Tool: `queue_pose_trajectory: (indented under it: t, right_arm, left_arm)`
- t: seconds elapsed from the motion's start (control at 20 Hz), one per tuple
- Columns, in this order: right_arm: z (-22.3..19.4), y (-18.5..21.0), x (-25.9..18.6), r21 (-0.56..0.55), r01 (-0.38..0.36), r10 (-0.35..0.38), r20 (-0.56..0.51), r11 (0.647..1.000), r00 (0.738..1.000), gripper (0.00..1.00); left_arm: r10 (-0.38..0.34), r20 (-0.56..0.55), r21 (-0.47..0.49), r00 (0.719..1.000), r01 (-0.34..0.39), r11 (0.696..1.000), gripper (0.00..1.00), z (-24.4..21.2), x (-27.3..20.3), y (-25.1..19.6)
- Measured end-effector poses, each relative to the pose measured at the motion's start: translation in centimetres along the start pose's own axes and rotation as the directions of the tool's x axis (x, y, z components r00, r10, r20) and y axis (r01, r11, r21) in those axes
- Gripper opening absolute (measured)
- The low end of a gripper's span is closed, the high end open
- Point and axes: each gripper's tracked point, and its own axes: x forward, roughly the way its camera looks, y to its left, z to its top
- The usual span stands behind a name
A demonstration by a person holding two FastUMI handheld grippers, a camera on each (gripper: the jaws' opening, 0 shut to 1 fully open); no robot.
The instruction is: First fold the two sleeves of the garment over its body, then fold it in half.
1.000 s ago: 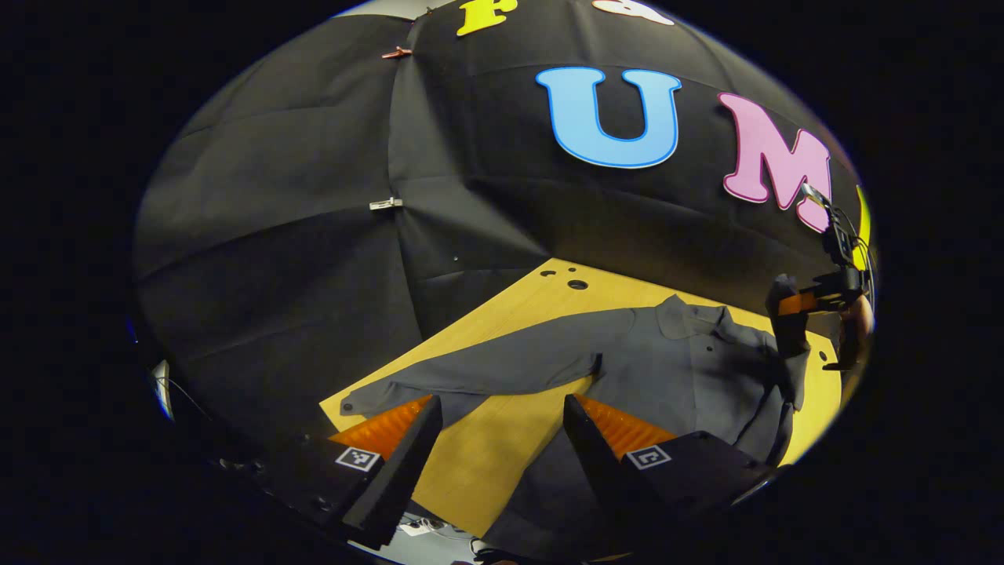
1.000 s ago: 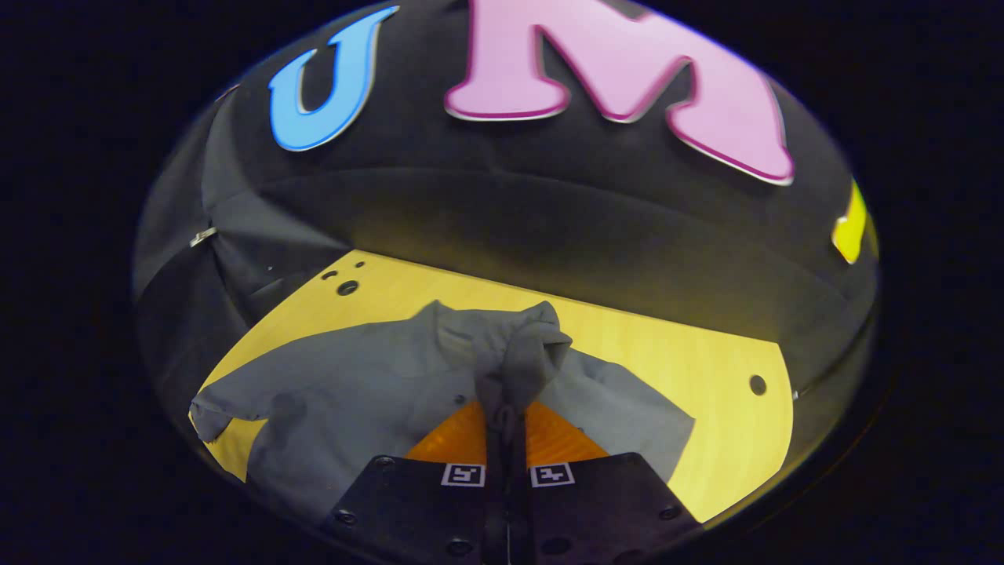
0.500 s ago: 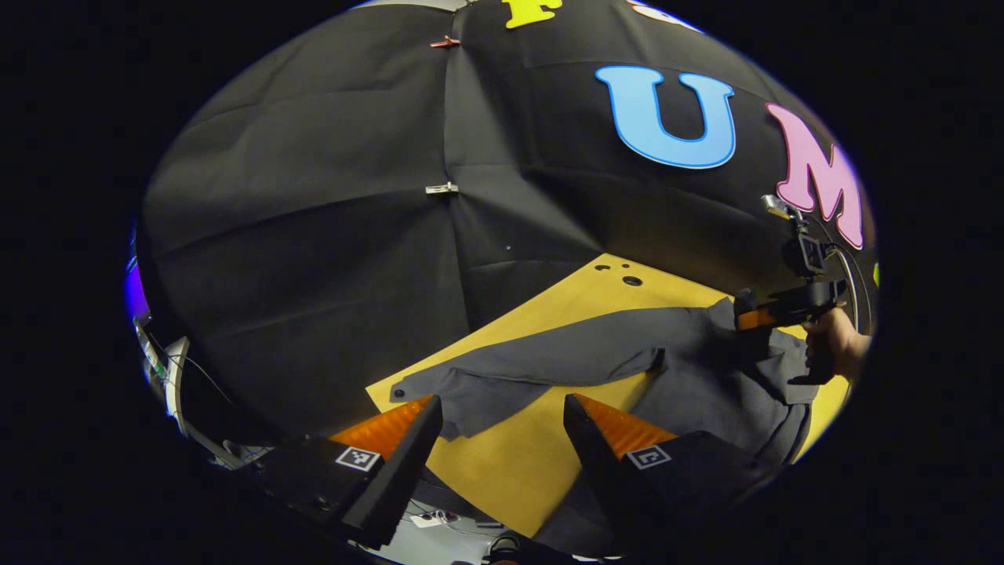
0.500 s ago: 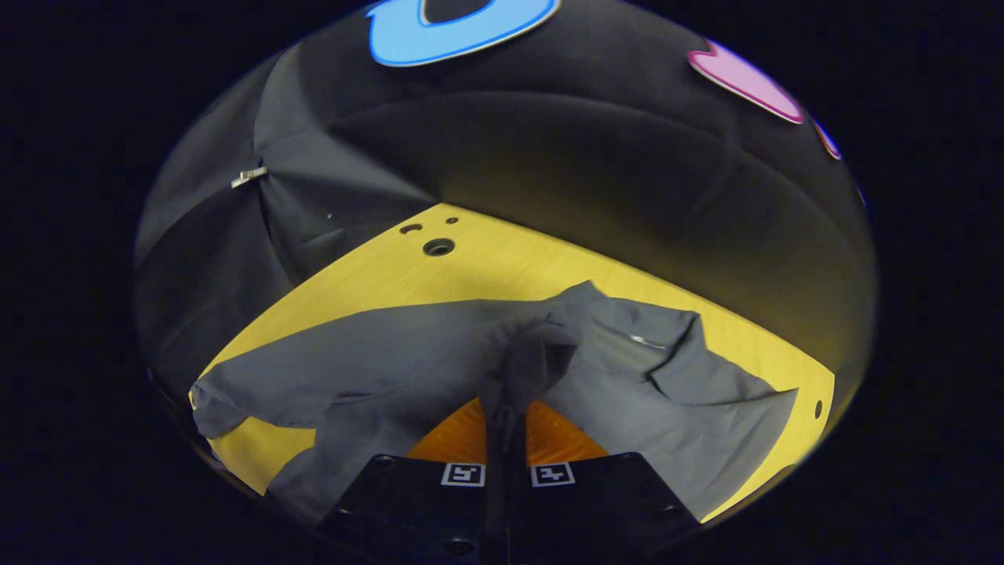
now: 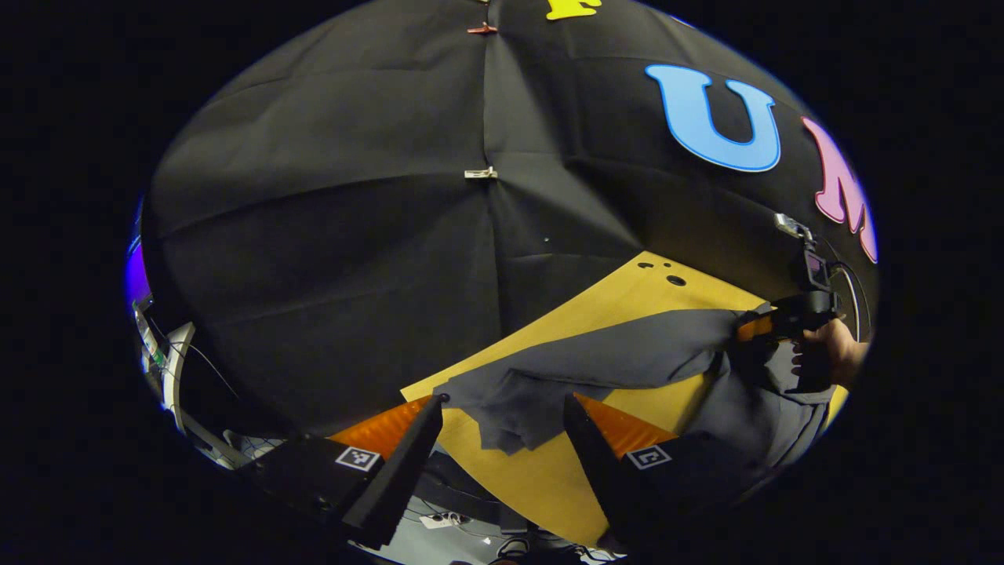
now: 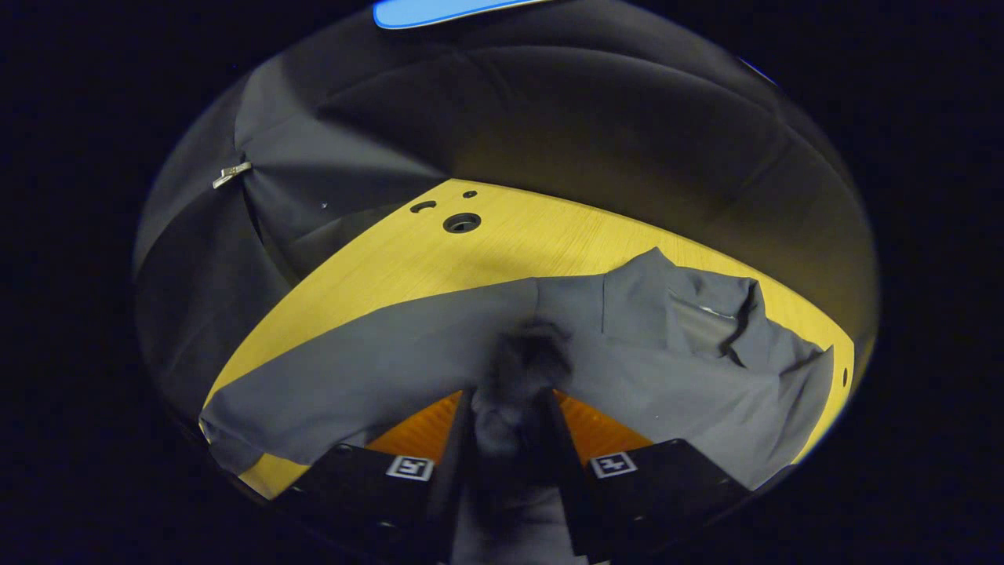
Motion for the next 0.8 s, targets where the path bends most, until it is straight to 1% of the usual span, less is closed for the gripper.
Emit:
queue_pose_trajectory:
  t: [0.05, 0.15, 0.3, 0.35, 0.4, 0.5, 0.65, 0.8]
  right_arm:
    - [0.2, 0.4, -0.5, -0.001, -0.010, 0.010, 0.014, 1.000, 1.000, 0.73]
    - [0.5, 0.3, -3.0, -0.013, 0.006, -0.005, 0.044, 1.000, 0.999, 0.97]
    - [1.4, -0.5, -6.5, -0.008, 0.039, -0.037, 0.119, 0.999, 0.992, 0.98]
    - [1.7, -0.9, -8.2, 0.005, 0.047, -0.048, 0.145, 0.999, 0.988, 0.98]
    - [1.8, -1.2, -9.8, 0.019, 0.055, -0.058, 0.167, 0.998, 0.984, 0.98]
    - [1.4, -2.1, -13.3, 0.037, 0.070, -0.075, 0.189, 0.997, 0.979, 0.98]
    - [0.5, -4.4, -18.4, 0.047, 0.118, -0.125, 0.219, 0.992, 0.968, 0.98]
    - [-1.3, -7.0, -22.9, 0.053, 0.176, -0.184, 0.234, 0.983, 0.955, 0.98]
  left_arm:
    - [0.005, -0.005, -0.008, 1.000, -0.005, 1.000, 0.98, -0.2, 0.9, 0.6]
    - [0.011, -0.035, -0.024, 0.999, -0.012, 1.000, 0.98, -0.7, 2.8, 1.6]
    - [0.003, -0.076, -0.058, 0.997, -0.008, 0.998, 0.98, -1.3, 5.5, 2.4]
    - [-0.011, -0.093, -0.064, 0.996, 0.005, 0.998, 0.99, -1.4, 6.3, 2.5]
    - [-0.026, -0.115, -0.065, 0.993, 0.018, 0.998, 0.97, -1.6, 6.8, 2.6]
    - [-0.047, -0.130, -0.055, 0.990, 0.040, 0.998, 0.96, -1.5, 8.2, 2.7]
    - [-0.079, -0.170, -0.035, 0.982, 0.074, 0.997, 0.96, -2.6, 10.6, 1.3]
    - [-0.074, -0.238, 0.003, 0.969, 0.077, 0.997, 0.96, -4.7, 12.2, 1.0]
